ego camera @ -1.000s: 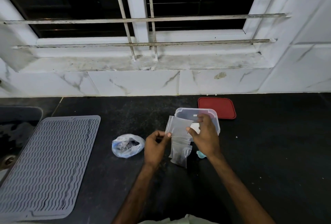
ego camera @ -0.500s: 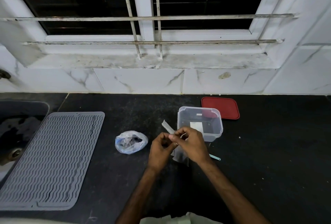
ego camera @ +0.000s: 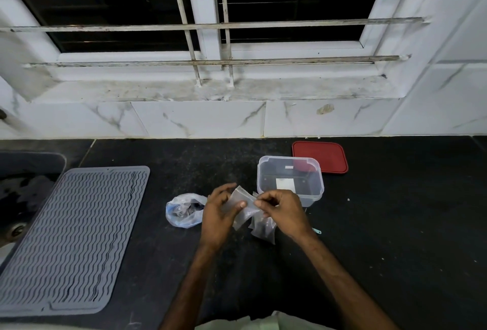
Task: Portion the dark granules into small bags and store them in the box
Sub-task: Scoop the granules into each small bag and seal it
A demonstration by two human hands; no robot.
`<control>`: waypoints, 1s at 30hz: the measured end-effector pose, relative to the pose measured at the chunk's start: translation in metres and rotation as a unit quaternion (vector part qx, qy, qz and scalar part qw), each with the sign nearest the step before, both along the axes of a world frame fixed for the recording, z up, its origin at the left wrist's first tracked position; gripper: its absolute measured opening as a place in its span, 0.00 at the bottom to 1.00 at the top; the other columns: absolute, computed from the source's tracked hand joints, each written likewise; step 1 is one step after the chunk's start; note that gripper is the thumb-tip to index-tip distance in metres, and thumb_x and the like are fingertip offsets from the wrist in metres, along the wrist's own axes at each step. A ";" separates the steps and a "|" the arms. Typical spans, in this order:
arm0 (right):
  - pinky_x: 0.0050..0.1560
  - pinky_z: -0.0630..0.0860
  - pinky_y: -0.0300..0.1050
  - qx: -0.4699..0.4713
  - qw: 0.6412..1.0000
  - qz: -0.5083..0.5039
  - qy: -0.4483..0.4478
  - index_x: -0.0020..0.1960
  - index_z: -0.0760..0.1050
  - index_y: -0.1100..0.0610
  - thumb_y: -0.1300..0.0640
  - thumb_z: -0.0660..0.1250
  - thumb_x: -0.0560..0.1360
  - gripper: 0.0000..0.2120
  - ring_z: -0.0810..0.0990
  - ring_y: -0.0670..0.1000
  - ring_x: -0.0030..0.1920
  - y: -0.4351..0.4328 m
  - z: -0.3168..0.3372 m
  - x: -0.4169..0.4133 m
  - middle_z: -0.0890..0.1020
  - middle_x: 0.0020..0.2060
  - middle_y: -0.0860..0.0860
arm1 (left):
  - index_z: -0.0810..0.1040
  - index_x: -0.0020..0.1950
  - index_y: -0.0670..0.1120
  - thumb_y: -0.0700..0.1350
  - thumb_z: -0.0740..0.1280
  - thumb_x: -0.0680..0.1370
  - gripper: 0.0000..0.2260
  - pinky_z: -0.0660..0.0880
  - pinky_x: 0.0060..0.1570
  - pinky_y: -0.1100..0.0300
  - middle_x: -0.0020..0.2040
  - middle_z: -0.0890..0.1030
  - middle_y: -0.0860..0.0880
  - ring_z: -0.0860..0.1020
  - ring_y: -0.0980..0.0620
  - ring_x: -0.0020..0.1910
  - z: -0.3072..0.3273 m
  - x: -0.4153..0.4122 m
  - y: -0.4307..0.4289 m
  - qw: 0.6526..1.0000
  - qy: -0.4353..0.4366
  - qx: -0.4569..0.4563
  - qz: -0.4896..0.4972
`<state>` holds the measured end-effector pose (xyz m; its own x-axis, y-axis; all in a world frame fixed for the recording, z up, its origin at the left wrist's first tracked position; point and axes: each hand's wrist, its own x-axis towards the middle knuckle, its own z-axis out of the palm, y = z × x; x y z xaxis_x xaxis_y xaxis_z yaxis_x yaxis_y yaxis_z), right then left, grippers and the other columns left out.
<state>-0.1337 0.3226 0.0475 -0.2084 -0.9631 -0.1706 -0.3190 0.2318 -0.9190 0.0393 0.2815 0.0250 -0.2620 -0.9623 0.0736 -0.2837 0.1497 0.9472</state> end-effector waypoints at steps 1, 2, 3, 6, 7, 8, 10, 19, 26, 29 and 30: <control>0.46 0.80 0.40 -0.014 0.998 -0.005 0.056 0.46 0.84 0.55 0.60 0.73 0.74 0.03 0.83 0.45 0.40 -0.001 0.000 -0.001 0.85 0.39 0.46 | 0.81 0.46 0.54 0.48 0.73 0.74 0.03 0.76 0.58 0.48 0.50 0.82 0.58 0.79 0.56 0.52 -0.003 0.001 0.000 0.999 -0.025 0.016 0.015; 0.44 0.77 0.37 -0.036 0.989 -0.018 0.143 0.46 0.84 0.55 0.63 0.71 0.74 0.05 0.82 0.44 0.41 -0.002 -0.001 -0.006 0.85 0.40 0.46 | 0.79 0.45 0.52 0.49 0.72 0.75 0.03 0.77 0.54 0.46 0.45 0.83 0.55 0.81 0.55 0.47 -0.006 0.003 0.000 0.998 -0.034 0.033 0.034; 0.43 0.73 0.37 -0.056 0.972 -0.041 0.224 0.45 0.83 0.56 0.65 0.70 0.74 0.06 0.81 0.45 0.41 -0.003 -0.001 -0.013 0.84 0.41 0.48 | 0.79 0.44 0.50 0.48 0.72 0.76 0.04 0.78 0.50 0.46 0.42 0.83 0.53 0.81 0.52 0.44 -0.010 0.008 -0.002 0.996 -0.039 0.053 0.068; 0.36 0.67 0.36 -0.066 0.945 -0.126 0.296 0.45 0.82 0.57 0.65 0.68 0.76 0.06 0.77 0.46 0.39 -0.008 0.008 -0.048 0.84 0.42 0.49 | 0.79 0.44 0.42 0.46 0.72 0.76 0.08 0.78 0.41 0.52 0.39 0.83 0.47 0.82 0.47 0.41 -0.011 0.027 -0.010 0.985 0.007 0.090 0.146; 0.35 0.67 0.35 -0.063 0.947 -0.128 0.289 0.45 0.82 0.57 0.63 0.69 0.76 0.04 0.77 0.45 0.38 -0.011 0.011 -0.054 0.84 0.41 0.49 | 0.79 0.43 0.41 0.46 0.72 0.76 0.09 0.78 0.39 0.54 0.38 0.83 0.46 0.81 0.49 0.39 -0.007 0.029 -0.010 0.988 -0.005 0.084 0.132; 0.36 0.69 0.34 -0.066 0.955 -0.110 0.266 0.46 0.82 0.57 0.61 0.69 0.77 0.03 0.79 0.45 0.39 -0.015 0.013 -0.056 0.84 0.41 0.49 | 0.78 0.42 0.40 0.45 0.73 0.75 0.09 0.77 0.37 0.57 0.37 0.82 0.45 0.80 0.52 0.37 -0.003 0.027 -0.011 0.991 -0.010 0.086 0.106; 0.43 0.77 0.38 -0.064 0.983 -0.046 0.167 0.49 0.82 0.57 0.58 0.69 0.77 0.04 0.81 0.45 0.43 -0.019 0.017 -0.043 0.84 0.43 0.47 | 0.78 0.43 0.39 0.44 0.73 0.75 0.08 0.76 0.36 0.59 0.38 0.82 0.43 0.79 0.54 0.35 0.004 0.017 -0.009 0.993 0.004 0.103 0.057; 0.42 0.74 0.33 0.015 0.993 0.103 0.048 0.49 0.83 0.53 0.59 0.70 0.77 0.04 0.80 0.38 0.42 -0.019 0.013 -0.012 0.84 0.42 0.43 | 0.79 0.46 0.40 0.39 0.72 0.75 0.04 0.77 0.39 0.55 0.40 0.84 0.43 0.81 0.50 0.38 0.014 0.004 -0.003 0.987 0.033 0.149 -0.041; 0.43 0.75 0.39 0.074 0.992 0.091 0.052 0.50 0.79 0.52 0.53 0.64 0.80 0.05 0.79 0.45 0.45 -0.014 0.006 -0.004 0.81 0.44 0.45 | 0.76 0.57 0.48 0.44 0.77 0.71 0.17 0.80 0.53 0.54 0.54 0.80 0.51 0.79 0.55 0.52 0.004 0.002 -0.002 0.995 -0.032 0.091 -0.002; 0.43 0.73 0.36 0.034 0.996 0.033 0.077 0.49 0.78 0.52 0.54 0.66 0.79 0.03 0.79 0.44 0.43 -0.012 0.005 0.002 0.82 0.44 0.46 | 0.74 0.60 0.49 0.49 0.79 0.68 0.23 0.72 0.53 0.63 0.57 0.74 0.54 0.71 0.58 0.55 0.008 -0.005 0.005 0.983 -0.123 -0.021 0.131; 0.42 0.72 0.33 0.018 0.995 0.023 0.100 0.49 0.78 0.52 0.54 0.67 0.78 0.02 0.79 0.43 0.43 -0.012 0.004 0.004 0.82 0.44 0.46 | 0.75 0.58 0.49 0.49 0.78 0.69 0.20 0.71 0.52 0.63 0.56 0.73 0.53 0.71 0.57 0.55 0.013 -0.009 0.009 0.975 -0.138 -0.044 0.168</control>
